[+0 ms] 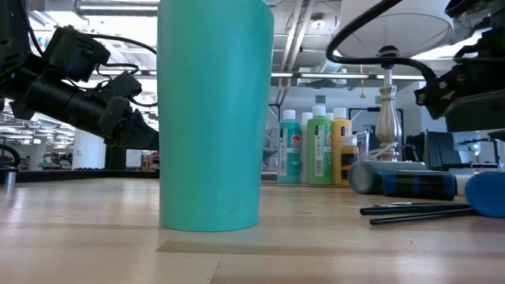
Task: Pick & Place Paint Supplies
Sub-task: Put the small orange paint bottle into the transparent bin
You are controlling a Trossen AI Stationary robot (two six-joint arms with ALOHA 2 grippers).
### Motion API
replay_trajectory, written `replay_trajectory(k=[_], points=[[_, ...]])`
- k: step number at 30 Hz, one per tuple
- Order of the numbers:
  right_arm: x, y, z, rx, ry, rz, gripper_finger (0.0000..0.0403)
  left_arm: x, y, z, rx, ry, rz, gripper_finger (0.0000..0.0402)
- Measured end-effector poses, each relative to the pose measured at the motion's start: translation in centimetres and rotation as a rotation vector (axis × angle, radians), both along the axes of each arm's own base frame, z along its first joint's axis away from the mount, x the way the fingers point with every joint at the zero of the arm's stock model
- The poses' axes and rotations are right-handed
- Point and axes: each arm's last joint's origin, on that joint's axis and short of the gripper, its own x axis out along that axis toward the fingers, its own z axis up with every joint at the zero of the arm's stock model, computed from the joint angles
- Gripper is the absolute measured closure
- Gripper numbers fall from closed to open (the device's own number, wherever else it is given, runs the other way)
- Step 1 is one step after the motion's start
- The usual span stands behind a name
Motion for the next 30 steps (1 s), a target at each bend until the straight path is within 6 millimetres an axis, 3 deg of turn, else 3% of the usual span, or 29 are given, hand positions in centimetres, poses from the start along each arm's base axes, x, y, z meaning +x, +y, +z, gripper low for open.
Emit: replay_trajectory(k=[13,21,30], points=[[1.2,-1.7,0.0,-0.099,-0.066,-0.007,0.0403,0.0,0.1,0.1,0.0,-0.006,0.003,0.0215],[1.6,-1.5,0.6,-0.147,-0.095,0.01,0.0403,0.9,0.7,0.9,0.05,-0.031,0.023,0.0215],[3.2,0.4,5.9,-0.371,-0.27,0.172,0.0403,0.9,0.9,0.7,0.045,-0.01,0.026,0.0215]])
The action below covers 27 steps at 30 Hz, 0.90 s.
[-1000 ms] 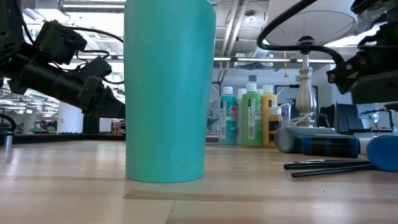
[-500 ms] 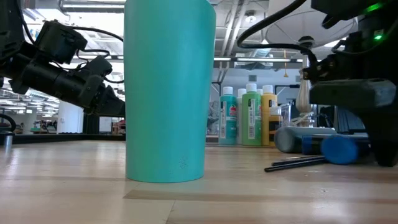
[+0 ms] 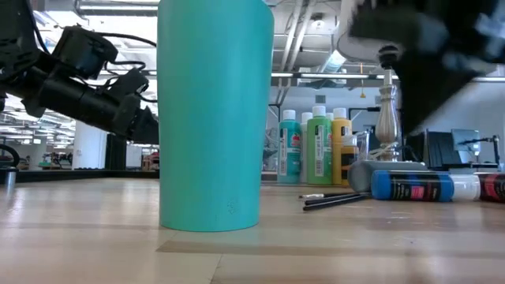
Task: Pick & Place Paint Supplies
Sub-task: Put the small orange paint bottle into the transparent bin
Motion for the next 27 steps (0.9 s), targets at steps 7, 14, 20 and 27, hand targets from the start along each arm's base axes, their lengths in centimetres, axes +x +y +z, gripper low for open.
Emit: replay_trajectory(k=[7,14,20,27], points=[[1.1,1.0,3.4,-0.313,-0.195,0.199,0.0403,0.0,0.0,0.0,-0.006,-0.002,-0.006,0.0215],[0.1,2.9,4.1,-0.527,-0.387,0.269,0.0403,-0.1,-0.1,-0.2,-0.025,0.009,-0.028,0.0215],[-2.1,5.1,4.8,-0.613,-0.473,0.353,0.0403,-0.4,-0.2,-0.5,-0.049,0.015,-0.039,0.0215],[-2.7,6.2,4.7,-0.59,-0.492,0.388,0.0403,-0.2,-0.2,-0.3,-0.038,0.008,-0.043,0.0215]])
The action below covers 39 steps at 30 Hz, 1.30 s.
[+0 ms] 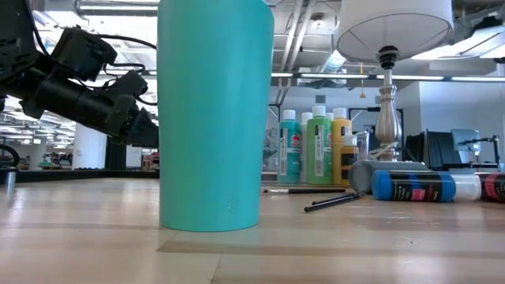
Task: Pick & Place Paint Supplies
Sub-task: Put the small orange paint bottle into the transparent bin
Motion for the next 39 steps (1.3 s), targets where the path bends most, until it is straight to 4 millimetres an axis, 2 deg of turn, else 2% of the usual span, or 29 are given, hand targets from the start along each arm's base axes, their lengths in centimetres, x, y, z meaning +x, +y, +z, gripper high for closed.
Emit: replay_trajectory(k=[5,11,15,19,23,31,35,39], points=[[1.3,1.3,0.0,0.006,0.043,0.075,0.0403,0.6,0.0,0.5,0.017,-0.017,-0.022,0.0215],[4.9,2.3,1.1,0.028,0.103,0.26,0.0403,0.9,0.1,0.8,0.037,-0.028,-0.029,0.0215],[6.9,2.4,2.3,0.047,0.078,0.396,0.0403,0.9,0.1,0.8,0.037,-0.028,-0.029,0.0215],[8.2,2.1,3.2,0.067,0.01,0.446,0.0403,0.9,0.0,0.8,0.035,-0.028,-0.036,0.0215],[9.2,0.6,4.5,0.082,-0.052,0.415,0.0403,0.9,0.0,0.8,0.016,-0.032,-0.039,0.0215],[9.4,-4.5,8.1,0.372,-0.196,0.226,0.0403,0.6,-0.4,0.4,-0.02,-0.024,-0.066,0.0215],[9.2,-5.8,9.0,0.418,-0.195,0.215,0.0403,0.6,-0.4,0.4,-0.02,-0.024,-0.066,0.0215],[9.6,-6.3,8.8,0.545,-0.151,0.293,0.0403,0.6,-0.4,0.4,-0.019,-0.023,-0.066,0.0215]])
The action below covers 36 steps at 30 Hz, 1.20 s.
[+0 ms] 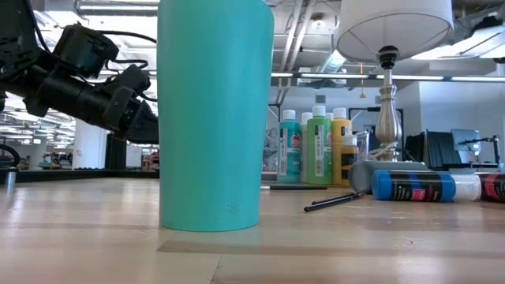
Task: Pick & Place Paint Supplies
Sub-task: Put the small orange paint bottle into the transparent bin
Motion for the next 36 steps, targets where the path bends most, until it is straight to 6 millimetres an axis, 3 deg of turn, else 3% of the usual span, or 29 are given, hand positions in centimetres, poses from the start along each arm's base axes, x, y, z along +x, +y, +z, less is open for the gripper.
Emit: replay_trajectory(k=[4,8,12,15,19,26,33,36], points=[[0.4,-0.7,0.8,0.221,0.101,0.149,0.0403,0.0,0.0,0.0,0.002,0.001,-0.001,0.0215],[0.4,-1.0,1.5,0.329,0.168,0.246,0.0403,0.0,0.0,0.0,0.018,0.004,-0.006,0.0215],[0.2,-1.3,1.3,0.459,0.245,0.261,0.0403,0.0,0.0,0.1,0.021,-0.001,-0.004,0.0215],[-1.2,-1.8,0.8,0.551,0.406,0.191,0.0403,0.0,0.1,0.1,0.021,-0.002,-0.004,0.0215],[-3.8,-2.9,-0.7,0.59,0.697,-0.034,0.0403,0.0,0.1,0.1,0.021,-0.003,-0.004,0.0215],[-8.6,-3.6,-1.6,0.483,1.069,-0.36,0.0403,0.0,0.0,0.1,0.021,-0.004,-0.004,0.0215],[-10.2,-3.7,-1.7,0.478,1.092,-0.405,0.0403,0.0,0.0,0.1,0.017,-0.004,-0.003,0.0215],[-10.7,-4.2,-2.6,0.458,1.132,-0.465,0.0403,0.0,0.0,0.1,0.017,-0.004,-0.003,0.0215]])
